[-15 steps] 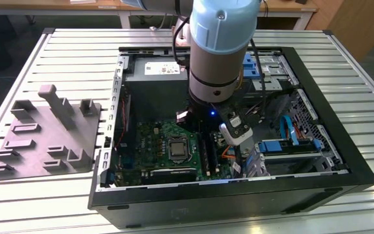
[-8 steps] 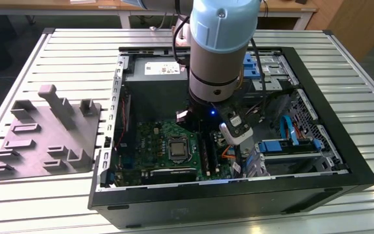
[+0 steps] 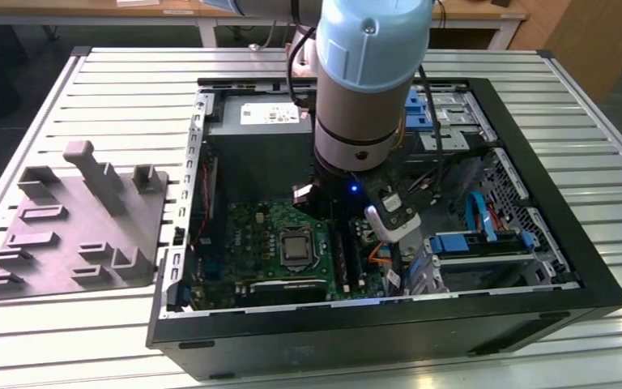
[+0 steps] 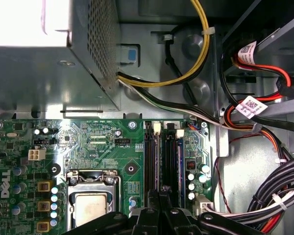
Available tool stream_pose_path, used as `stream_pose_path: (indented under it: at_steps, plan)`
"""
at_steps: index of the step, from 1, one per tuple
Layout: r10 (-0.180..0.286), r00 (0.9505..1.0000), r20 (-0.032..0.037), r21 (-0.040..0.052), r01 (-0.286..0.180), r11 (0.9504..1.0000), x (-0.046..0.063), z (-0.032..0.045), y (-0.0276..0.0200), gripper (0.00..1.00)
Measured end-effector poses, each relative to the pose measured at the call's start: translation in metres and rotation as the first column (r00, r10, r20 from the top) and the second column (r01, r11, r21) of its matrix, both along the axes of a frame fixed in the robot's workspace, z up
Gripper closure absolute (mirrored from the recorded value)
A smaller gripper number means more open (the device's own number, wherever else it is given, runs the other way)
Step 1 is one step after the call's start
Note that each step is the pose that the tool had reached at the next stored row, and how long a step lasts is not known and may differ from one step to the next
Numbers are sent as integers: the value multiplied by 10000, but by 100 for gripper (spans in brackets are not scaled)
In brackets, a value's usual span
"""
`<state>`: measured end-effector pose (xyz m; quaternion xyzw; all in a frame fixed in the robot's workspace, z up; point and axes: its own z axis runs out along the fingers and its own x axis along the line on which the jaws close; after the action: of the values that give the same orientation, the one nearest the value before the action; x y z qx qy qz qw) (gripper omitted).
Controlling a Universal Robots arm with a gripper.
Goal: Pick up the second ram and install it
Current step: 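Insert the second ram into the second slot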
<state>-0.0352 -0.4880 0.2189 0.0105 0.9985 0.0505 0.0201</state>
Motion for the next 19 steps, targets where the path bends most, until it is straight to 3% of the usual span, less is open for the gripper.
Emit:
stream_pose_path:
  at_steps: [4, 7, 9, 19]
  plan:
    - [-1, 10000, 0, 2, 1, 10000, 0, -1, 0, 88]
    - [0, 10000, 0, -1, 0, 10000, 0, 0, -1, 75]
    - [0, 10000, 0, -1, 0, 10000, 0, 3, -2, 75]
    - [0, 10000, 0, -2, 0, 10000, 0, 177, -2, 75]
